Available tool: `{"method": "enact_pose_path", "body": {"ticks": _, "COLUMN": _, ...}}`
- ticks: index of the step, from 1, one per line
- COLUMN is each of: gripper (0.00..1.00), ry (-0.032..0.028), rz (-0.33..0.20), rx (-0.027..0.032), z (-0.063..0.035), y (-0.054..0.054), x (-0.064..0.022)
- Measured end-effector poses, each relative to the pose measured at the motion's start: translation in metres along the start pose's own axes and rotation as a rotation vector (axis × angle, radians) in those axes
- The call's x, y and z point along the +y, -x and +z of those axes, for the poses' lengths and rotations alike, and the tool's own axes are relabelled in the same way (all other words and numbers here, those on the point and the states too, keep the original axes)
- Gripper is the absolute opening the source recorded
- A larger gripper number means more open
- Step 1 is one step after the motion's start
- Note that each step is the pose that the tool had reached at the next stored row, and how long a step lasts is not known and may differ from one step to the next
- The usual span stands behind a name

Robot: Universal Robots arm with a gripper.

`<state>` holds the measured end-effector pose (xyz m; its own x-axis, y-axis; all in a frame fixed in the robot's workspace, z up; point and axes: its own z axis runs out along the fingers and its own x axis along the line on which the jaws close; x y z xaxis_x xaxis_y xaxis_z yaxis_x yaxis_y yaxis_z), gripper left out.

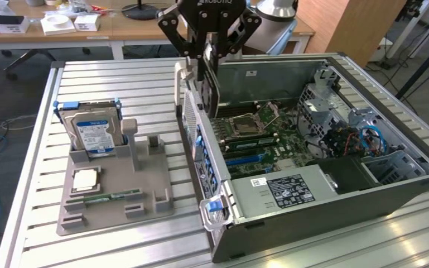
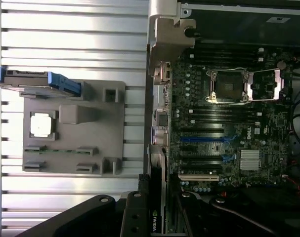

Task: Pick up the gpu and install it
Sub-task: 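Pick up the gpu and move the gpu toward the slot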

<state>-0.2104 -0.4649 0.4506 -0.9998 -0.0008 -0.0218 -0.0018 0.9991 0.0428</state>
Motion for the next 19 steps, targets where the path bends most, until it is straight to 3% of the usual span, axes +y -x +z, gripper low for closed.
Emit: {"method": "enact_pose_path", "body": {"ticks": 19, "gripper": 0.26, "ry": 0.0, "rz": 0.0, "rx": 0.0, "z": 0.0014, "y": 0.065, "x": -0.0001}}
